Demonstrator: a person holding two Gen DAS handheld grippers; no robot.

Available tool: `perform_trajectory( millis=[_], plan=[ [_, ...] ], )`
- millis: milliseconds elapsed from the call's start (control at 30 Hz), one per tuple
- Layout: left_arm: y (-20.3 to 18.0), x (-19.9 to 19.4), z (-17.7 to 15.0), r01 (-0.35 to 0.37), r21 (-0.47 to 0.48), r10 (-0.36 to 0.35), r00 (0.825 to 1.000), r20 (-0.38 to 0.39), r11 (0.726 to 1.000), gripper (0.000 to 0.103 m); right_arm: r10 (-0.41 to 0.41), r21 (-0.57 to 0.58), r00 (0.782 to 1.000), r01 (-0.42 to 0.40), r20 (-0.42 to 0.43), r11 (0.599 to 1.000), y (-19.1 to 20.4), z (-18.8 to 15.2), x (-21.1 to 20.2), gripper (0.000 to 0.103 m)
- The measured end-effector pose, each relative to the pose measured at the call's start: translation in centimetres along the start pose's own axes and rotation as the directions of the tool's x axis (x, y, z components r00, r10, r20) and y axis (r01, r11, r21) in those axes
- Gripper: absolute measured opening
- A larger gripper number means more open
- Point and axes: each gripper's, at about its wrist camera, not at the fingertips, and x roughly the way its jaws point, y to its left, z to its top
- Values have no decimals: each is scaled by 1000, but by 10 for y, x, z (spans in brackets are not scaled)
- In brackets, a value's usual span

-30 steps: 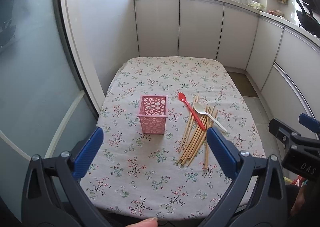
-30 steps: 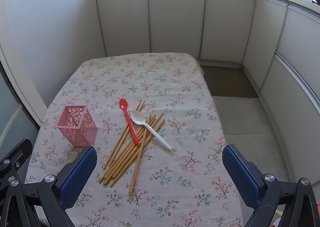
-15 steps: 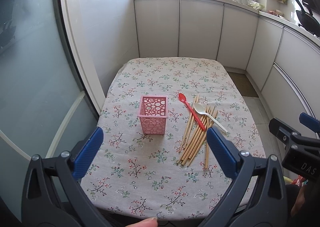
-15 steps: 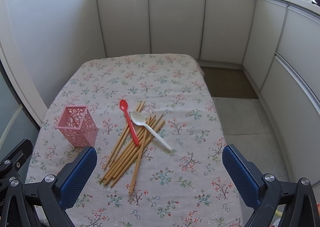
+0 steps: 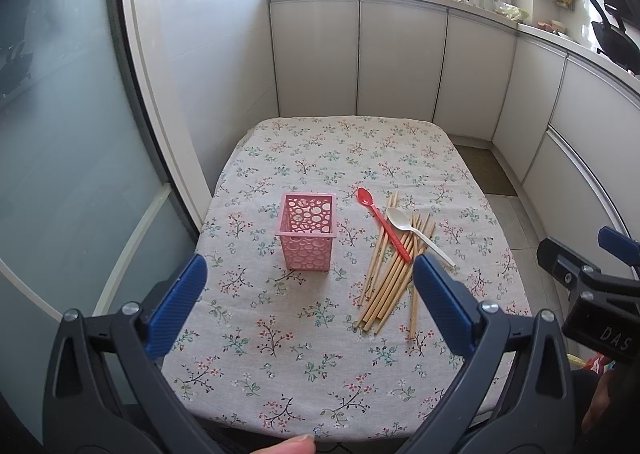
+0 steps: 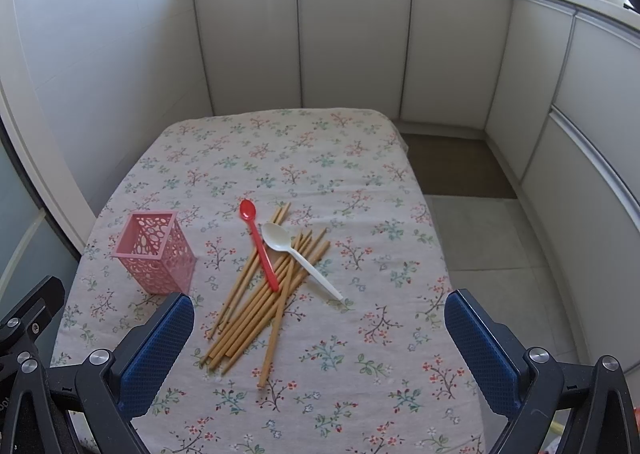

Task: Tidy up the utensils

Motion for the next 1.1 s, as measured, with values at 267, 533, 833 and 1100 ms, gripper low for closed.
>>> perform_trajectory(
  millis=[267, 533, 833, 1100],
  plan=[
    [2, 0, 1, -1, 0, 1, 1000, 2, 1000, 102, -2, 0, 1000, 2, 3, 1000, -1, 1, -1, 103],
    [1, 1, 2, -2, 0, 2, 1000, 2, 1000, 102, -3, 0, 1000, 3, 4, 1000, -2, 0, -2, 103],
    [2, 0, 3, -4, 2, 4, 1000, 5, 1000, 102, -4, 0, 1000, 4, 10, 1000, -4, 1, -4, 103],
    [8, 7, 8, -6, -17, 7, 1000, 11, 1000, 102, -24, -2, 1000, 25, 15, 1000, -4, 4, -2, 103]
  ],
)
